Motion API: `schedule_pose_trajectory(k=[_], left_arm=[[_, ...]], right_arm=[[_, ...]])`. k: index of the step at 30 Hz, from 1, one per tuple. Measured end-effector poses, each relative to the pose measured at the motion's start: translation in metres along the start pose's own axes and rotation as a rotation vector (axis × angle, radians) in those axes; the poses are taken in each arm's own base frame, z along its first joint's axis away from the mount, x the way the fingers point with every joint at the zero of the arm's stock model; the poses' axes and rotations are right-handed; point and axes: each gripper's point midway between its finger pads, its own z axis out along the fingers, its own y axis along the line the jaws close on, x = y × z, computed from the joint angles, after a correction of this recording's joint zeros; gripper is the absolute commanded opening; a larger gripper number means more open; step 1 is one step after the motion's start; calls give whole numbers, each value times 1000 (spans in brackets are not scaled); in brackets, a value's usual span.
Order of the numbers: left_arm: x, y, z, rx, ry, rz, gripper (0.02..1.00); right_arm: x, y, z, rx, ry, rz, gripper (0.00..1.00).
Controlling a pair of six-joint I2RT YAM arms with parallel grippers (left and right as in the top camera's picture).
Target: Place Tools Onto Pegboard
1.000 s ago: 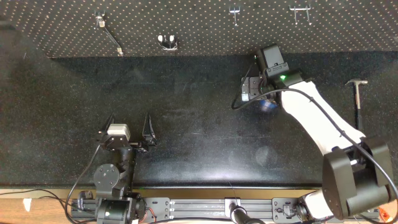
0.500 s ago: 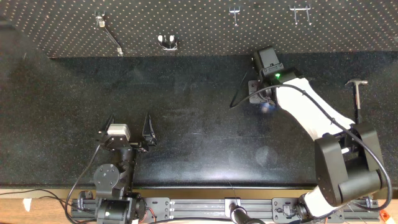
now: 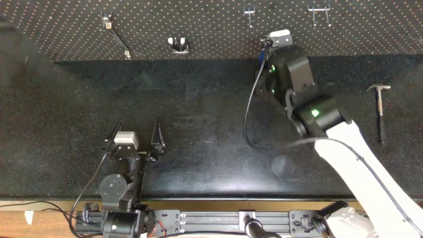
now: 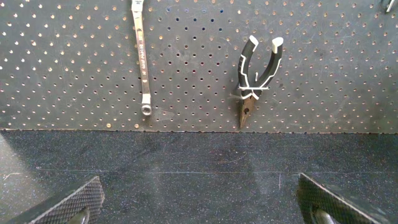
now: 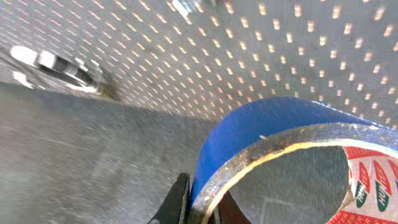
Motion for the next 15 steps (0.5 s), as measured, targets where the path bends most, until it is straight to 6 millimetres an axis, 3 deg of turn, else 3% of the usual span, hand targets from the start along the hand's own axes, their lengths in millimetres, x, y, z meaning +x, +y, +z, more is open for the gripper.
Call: schedule_pose_trajectory(k=[2,6,10,15], left_arm=[[0,0,0,0,0,0,996],[0,0,0,0,0,0,998],[0,0,0,0,0,0,996],[0,0,0,0,0,0,996]], right_arm=[[-14,13,-15,-14,-69,-17,75],[-33,40,-22,-35,-175,-44,75],[-53,54,-31,-13,-290,-41,75],[-66,56,-14,45,-363,-38,75]])
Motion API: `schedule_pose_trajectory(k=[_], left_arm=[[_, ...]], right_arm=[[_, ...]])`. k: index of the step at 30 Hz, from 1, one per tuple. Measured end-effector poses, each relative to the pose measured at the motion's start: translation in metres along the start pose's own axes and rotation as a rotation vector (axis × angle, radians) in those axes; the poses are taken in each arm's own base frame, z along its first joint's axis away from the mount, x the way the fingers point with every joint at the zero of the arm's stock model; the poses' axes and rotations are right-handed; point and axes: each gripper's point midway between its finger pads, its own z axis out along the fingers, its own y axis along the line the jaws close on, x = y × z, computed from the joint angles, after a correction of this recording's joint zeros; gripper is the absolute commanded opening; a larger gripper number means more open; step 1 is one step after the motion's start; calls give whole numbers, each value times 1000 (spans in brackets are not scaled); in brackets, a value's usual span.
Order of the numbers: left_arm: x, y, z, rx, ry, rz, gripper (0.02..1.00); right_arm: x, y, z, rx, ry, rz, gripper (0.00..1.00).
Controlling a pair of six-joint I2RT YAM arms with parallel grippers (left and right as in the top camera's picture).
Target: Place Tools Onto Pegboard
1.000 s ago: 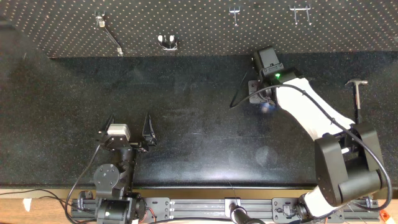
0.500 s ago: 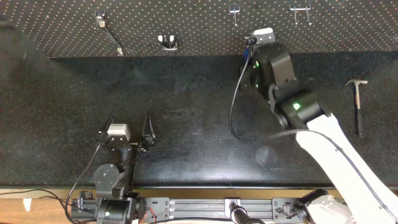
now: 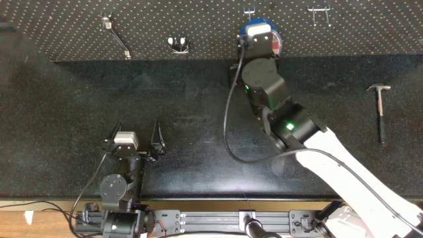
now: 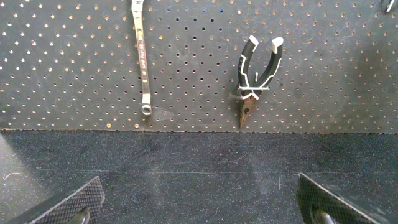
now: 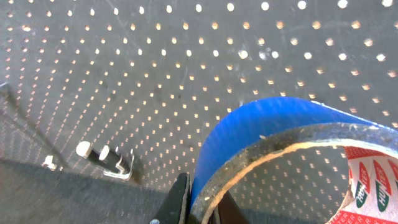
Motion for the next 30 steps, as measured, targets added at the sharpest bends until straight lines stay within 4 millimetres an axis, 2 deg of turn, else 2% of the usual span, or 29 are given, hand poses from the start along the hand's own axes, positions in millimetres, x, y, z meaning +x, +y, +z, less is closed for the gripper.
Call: schedule_pose_trajectory(k=[3,7,13,30], left_arm=[[0,0,0,0,0,0,996],[0,0,0,0,0,0,993],[0,0,0,0,0,0,996],[0,0,0,0,0,0,996]], right_arm=[[7,2,17,13,-10,-21,75],[6,9,34,10,-54,-50,73],[5,15,50,8,-105,-114,75],[26,-5,90,129,-147,-130,80]])
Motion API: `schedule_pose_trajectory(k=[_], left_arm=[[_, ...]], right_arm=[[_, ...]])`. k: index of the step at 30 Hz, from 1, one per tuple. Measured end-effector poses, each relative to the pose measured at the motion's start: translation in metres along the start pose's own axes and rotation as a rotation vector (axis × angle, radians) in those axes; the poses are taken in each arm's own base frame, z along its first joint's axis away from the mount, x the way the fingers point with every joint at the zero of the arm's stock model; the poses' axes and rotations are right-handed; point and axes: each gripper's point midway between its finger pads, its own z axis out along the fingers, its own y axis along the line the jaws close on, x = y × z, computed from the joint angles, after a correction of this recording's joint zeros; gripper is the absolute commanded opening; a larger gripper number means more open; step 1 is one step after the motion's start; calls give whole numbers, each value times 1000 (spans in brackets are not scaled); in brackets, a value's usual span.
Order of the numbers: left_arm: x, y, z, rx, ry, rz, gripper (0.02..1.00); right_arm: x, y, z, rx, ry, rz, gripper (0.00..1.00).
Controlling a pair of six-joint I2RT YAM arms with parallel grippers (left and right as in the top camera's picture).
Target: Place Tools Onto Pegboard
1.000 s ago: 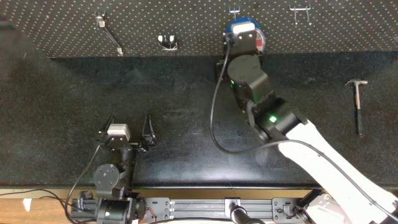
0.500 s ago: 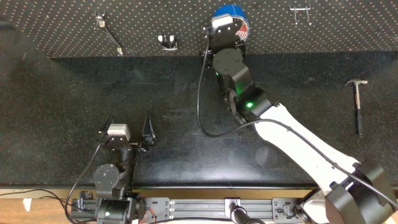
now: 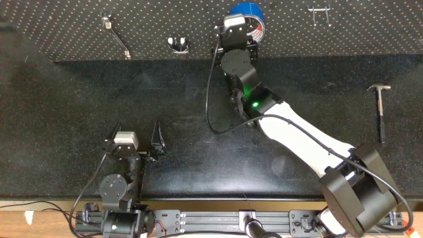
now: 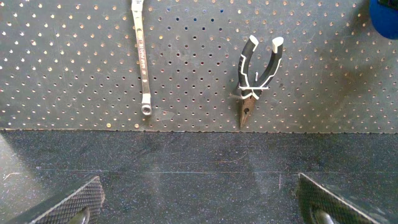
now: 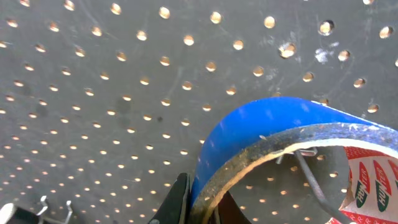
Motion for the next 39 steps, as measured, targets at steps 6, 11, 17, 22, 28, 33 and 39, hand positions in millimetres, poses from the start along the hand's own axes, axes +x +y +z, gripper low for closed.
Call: schedule_pose_trajectory(k=[6,11,17,22,28,33,39], left_arm=[[0,0,0,0,0,0,996],[0,0,0,0,0,0,996],[0,0,0,0,0,0,996],[0,0,0,0,0,0,996],[0,0,0,0,0,0,996],[0,0,0,0,0,0,996],[0,0,0,0,0,0,996]], right_arm=[[-4,-6,2,12,-17,6,244],[-7,-3,7,12,-59,11,358],[2,0,13,11,-55,-6,680],[2,1,13,6,-55,-12,963],[28,0,12,9,54,-67,969],[24,-3,7,9,66,-74,972],[40,1,3,-22,140,-110,974]])
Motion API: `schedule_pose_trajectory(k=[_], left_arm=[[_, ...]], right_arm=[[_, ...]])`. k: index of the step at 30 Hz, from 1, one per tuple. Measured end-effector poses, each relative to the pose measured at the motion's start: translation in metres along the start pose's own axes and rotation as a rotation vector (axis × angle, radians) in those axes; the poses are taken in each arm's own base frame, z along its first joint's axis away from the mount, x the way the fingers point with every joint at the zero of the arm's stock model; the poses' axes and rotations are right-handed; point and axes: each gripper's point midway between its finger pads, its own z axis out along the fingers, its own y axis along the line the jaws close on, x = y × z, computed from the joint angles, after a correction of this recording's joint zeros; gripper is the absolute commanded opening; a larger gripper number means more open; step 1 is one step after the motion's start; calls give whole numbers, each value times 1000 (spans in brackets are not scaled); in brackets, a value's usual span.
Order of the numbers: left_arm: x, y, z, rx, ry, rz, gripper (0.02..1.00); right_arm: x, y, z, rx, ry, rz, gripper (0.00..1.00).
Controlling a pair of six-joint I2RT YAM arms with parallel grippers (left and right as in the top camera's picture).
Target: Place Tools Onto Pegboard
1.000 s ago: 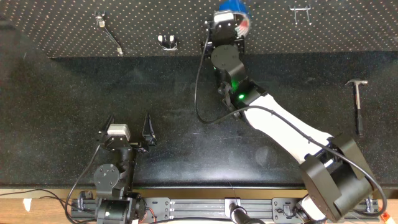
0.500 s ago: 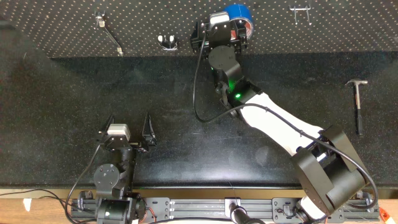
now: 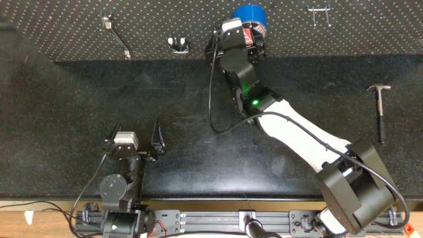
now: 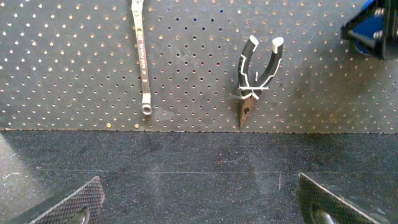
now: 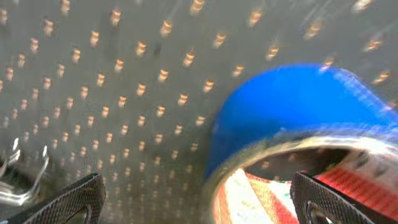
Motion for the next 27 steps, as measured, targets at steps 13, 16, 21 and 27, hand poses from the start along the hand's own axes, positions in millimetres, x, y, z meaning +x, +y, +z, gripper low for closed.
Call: schedule_pose_trajectory(k=[13,16,21,27], left_arm=[[0,0,0,0,0,3,996],[0,0,0,0,0,3,996],[0,0,0,0,0,3,996],[0,0,0,0,0,3,998]], right_arm=[[36,-30,-78,-46,343,-113,974],[67,-58,-111,1,520,-101,976],[119,-118,-149,136,807,-27,976],[157,-199,-169,221,987,223,976]])
